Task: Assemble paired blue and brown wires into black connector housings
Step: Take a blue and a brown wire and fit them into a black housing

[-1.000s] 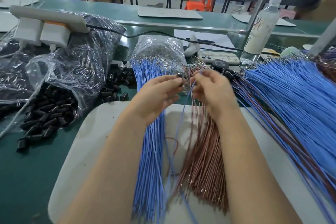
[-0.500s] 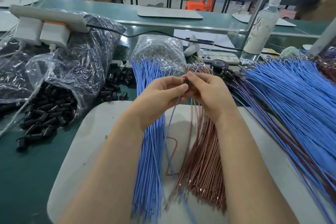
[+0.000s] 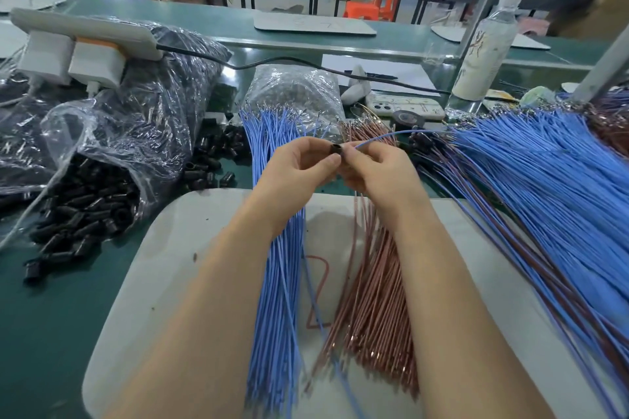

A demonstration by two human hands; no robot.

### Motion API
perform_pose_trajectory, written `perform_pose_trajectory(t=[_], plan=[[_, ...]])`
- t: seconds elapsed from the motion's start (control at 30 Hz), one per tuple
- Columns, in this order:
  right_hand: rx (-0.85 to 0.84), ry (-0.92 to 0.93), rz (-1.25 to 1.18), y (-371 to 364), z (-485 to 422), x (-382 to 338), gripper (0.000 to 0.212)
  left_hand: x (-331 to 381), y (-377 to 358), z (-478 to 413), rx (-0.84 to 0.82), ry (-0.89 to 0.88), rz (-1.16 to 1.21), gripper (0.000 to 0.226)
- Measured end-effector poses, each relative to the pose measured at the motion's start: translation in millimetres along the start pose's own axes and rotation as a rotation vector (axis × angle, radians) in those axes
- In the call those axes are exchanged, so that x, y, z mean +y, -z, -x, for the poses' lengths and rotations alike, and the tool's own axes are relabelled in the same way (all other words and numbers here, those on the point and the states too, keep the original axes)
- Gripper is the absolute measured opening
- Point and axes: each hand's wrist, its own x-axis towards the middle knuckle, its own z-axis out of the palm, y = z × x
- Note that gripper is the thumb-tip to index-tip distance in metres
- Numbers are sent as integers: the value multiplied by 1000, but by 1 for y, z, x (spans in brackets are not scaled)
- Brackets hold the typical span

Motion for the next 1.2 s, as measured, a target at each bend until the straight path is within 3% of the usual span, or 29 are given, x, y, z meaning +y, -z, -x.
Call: perform_pose_trajectory(t=[0.07, 0.2, 0.27, 0.43, 0.63, 1.0, 1.2], plan=[[21, 45, 42, -3, 1, 2, 16, 0, -1, 0, 10, -35, -45, 11], [265, 154, -37, 4, -3, -1, 18, 1, 0, 1, 73, -140, -207, 18], [304, 212, -85, 7, -3, -3, 17, 1, 2, 0, 149, -188, -298, 21], [274, 388, 10, -2, 4, -6, 19, -1, 3, -1, 217, -206, -274, 21], [248, 469, 138, -6, 9, -8, 14, -1, 2, -2, 229, -214, -265, 23], [234, 537, 272, -8, 8, -3, 9, 0, 1, 1, 215, -259, -432, 21], [165, 438, 308, -10, 8, -3, 12, 1, -2, 3, 141, -335, -592, 29]])
